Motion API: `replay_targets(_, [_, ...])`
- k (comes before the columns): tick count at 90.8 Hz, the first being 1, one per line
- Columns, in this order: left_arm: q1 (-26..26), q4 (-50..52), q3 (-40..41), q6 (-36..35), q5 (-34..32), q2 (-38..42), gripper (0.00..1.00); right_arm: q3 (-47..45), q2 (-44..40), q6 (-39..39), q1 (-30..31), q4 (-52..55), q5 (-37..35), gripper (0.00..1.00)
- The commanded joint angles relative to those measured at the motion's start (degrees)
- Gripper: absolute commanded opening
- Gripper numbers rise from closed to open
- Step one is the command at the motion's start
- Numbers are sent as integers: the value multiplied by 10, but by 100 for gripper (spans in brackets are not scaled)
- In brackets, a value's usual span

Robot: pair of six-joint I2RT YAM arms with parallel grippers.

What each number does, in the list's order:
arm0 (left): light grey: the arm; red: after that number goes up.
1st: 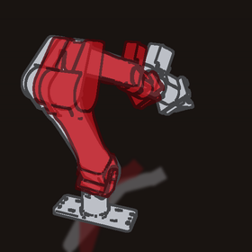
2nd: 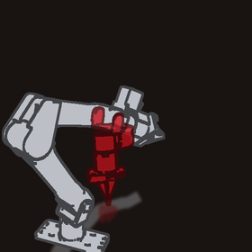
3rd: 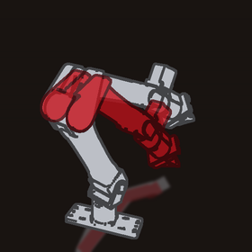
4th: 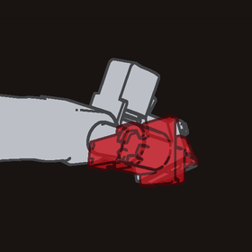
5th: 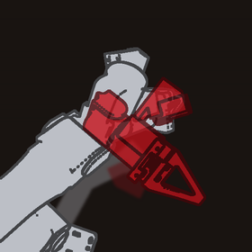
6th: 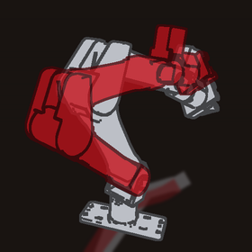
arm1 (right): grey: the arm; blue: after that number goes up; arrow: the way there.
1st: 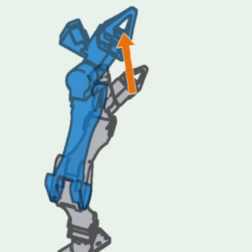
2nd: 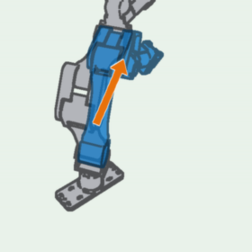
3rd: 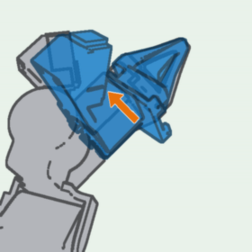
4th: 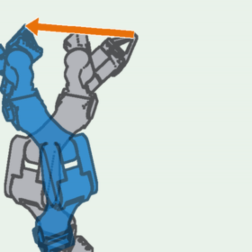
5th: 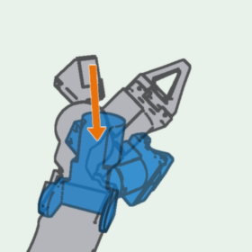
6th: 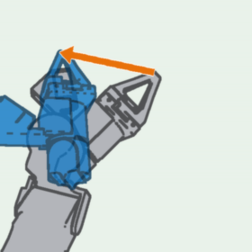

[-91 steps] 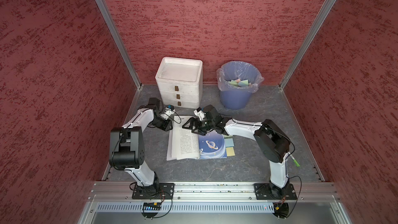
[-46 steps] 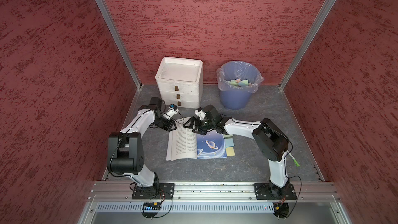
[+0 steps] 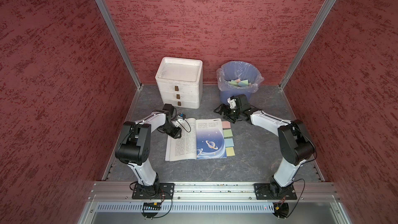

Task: Peel off the used sticky note
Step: Turn the page of the book at the center of the board.

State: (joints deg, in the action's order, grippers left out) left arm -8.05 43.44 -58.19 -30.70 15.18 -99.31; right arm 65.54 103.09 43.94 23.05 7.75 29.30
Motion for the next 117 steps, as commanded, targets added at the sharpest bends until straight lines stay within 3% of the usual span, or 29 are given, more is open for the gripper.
replay_targets(1, [1, -22, 14, -9, -44, -17, 37, -2, 19, -21, 2, 12, 0, 96])
replay_targets(66, [-6, -22, 6, -8, -41, -18, 36, -36, 51, -6, 24, -38, 23, 94])
replay_targets(117, [-6, -23, 3, -9, -36, -14, 36, -22, 6, -16, 66, -6, 0, 93])
